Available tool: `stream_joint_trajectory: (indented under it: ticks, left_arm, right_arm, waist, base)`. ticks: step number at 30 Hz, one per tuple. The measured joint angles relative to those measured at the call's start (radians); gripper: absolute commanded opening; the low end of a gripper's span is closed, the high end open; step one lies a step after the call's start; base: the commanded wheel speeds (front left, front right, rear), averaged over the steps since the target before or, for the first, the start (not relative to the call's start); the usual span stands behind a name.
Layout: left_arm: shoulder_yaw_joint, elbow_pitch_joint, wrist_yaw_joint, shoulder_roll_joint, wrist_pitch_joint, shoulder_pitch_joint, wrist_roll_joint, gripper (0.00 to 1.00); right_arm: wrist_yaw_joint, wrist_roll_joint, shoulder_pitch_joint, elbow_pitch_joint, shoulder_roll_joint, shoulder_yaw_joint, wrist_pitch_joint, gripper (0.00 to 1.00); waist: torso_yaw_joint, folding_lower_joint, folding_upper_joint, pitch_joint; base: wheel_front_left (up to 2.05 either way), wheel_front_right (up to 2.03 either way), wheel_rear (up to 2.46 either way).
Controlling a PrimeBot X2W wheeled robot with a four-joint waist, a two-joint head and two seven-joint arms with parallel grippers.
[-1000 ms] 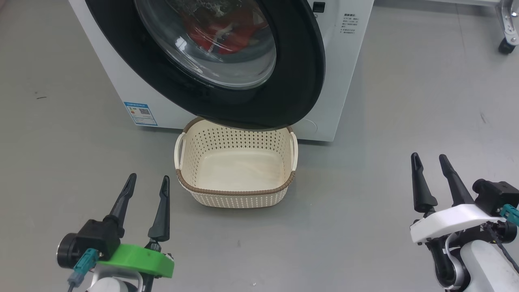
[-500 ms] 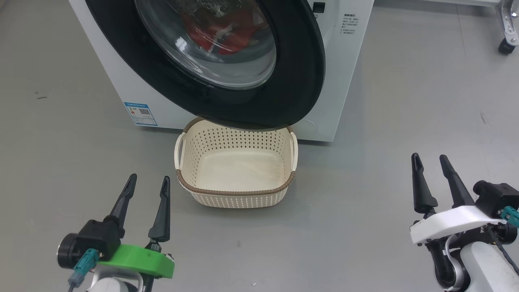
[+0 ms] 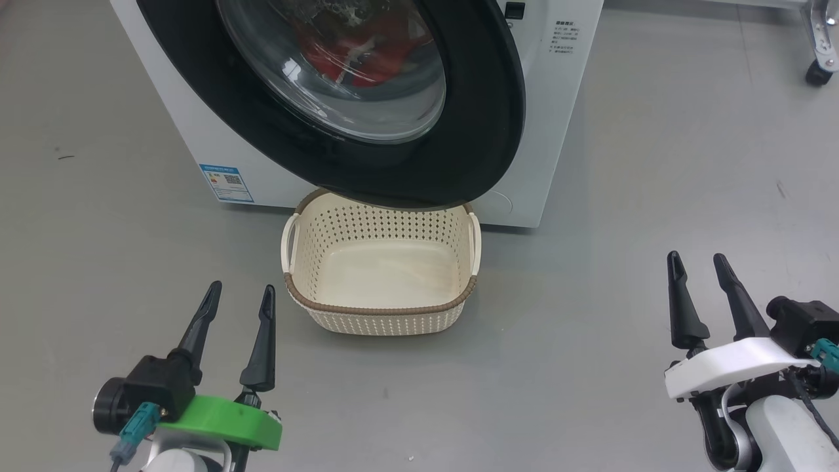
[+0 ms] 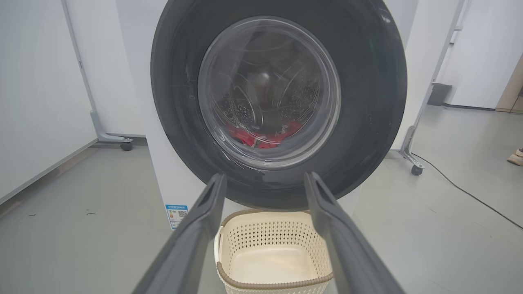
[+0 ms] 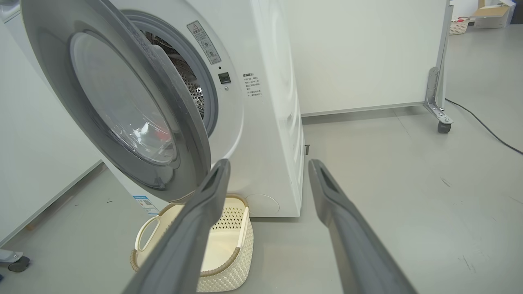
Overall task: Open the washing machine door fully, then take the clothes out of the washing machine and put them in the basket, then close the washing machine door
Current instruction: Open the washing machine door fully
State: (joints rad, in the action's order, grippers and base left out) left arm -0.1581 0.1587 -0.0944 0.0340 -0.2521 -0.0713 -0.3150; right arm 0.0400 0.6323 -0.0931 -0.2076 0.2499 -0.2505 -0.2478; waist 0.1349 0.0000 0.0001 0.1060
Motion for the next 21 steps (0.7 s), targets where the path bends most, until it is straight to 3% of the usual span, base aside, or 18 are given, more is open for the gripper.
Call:
stream_joint_trajectory:
  ticks: [21]
  left_arm:
    - [-0.032, -0.006, -0.007, 0.0, 0.0, -0.001, 0.0, 1.0]
  right_arm:
    - [0.003, -0.045, -0.023, 0.036, 0.028, 0.001, 0.0, 1.0]
  waist:
    - [0.028, 0.0, 0.0, 0.061]
  base:
    - [0.0, 0.0, 0.0]
